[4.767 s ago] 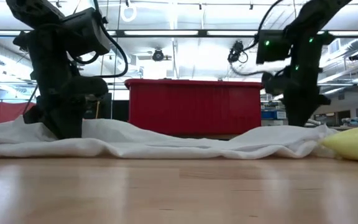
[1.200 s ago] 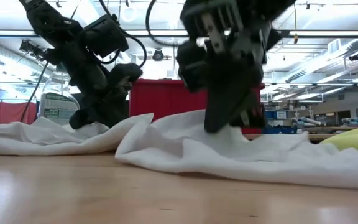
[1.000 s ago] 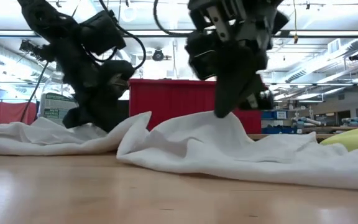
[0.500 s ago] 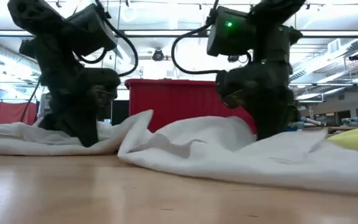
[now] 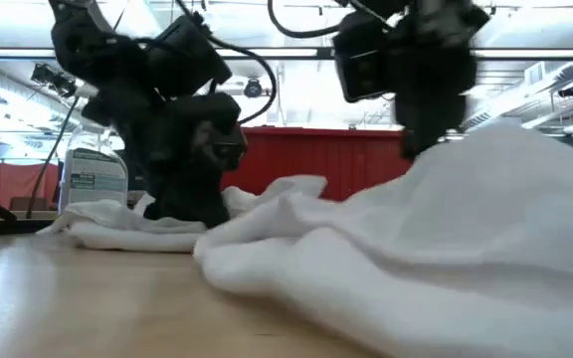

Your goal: Fold Laundry from Bin

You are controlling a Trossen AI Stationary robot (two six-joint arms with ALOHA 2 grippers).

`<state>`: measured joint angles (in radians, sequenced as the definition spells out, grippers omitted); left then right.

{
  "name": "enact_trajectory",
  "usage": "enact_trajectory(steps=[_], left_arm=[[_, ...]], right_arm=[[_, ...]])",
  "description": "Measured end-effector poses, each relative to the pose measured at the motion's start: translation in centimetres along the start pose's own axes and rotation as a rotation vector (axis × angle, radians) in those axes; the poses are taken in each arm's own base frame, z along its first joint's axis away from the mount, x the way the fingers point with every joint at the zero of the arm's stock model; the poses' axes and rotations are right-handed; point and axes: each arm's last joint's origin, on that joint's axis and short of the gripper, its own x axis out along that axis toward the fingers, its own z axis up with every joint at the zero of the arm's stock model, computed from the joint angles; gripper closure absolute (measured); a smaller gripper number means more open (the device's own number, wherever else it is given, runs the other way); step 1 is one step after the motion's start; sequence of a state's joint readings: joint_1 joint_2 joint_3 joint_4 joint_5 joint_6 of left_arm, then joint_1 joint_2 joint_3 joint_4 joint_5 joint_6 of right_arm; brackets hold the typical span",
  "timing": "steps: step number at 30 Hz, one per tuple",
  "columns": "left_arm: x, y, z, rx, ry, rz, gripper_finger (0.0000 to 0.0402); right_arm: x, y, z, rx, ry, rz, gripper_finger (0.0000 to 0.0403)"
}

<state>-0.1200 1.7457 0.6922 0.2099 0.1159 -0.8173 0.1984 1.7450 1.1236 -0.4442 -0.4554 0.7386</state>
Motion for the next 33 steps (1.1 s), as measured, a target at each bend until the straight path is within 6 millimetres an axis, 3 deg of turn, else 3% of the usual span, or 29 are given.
enact_trajectory(steps=[4,7,10,14,18,23,29,33], left_arm=[[-0.7,-0.8,-1.0,0.019,0.126,0.052,0.0393],[-1.8,-1.2,-1.6,-0.027,0.173,0.100,0.0393],[-2.8,-1.2,-2.2,-0.049,0.191,0.176,0.0393],[-3.9,-0.6,-2.8,-0.071,0.227,0.294,0.0393],[-4.4,-0.1,-3.1,-0.053,0.242,0.379,0.0393],[-4.2,0.5,-2.6,0.184,0.181,0.458,0.0393],[-4.3,2.3,-0.3,0.355,0.157,0.487,0.0393],[-4.7,3.9,1.6,0.306,0.135,0.494,0.0393]], right_arm=[[-2.5,-2.7,2.2,-0.008,-0.154,-0.133,0.0399],[-3.2,-5.4,3.8,0.010,-0.204,-0.234,0.0399],[-2.9,-7.4,4.9,-0.013,-0.223,-0.288,0.0399],[-1.0,-8.9,5.8,-0.028,-0.199,-0.275,0.0399],[1.4,-8.8,5.4,-0.045,-0.136,-0.247,0.0399],[2.6,-7.2,4.1,-0.022,-0.065,-0.189,0.0399],[0.4,-5.0,3.5,-0.013,-0.133,-0.187,0.0399],[-1.1,-6.0,3.5,0.034,-0.133,-0.261,0.0399]])
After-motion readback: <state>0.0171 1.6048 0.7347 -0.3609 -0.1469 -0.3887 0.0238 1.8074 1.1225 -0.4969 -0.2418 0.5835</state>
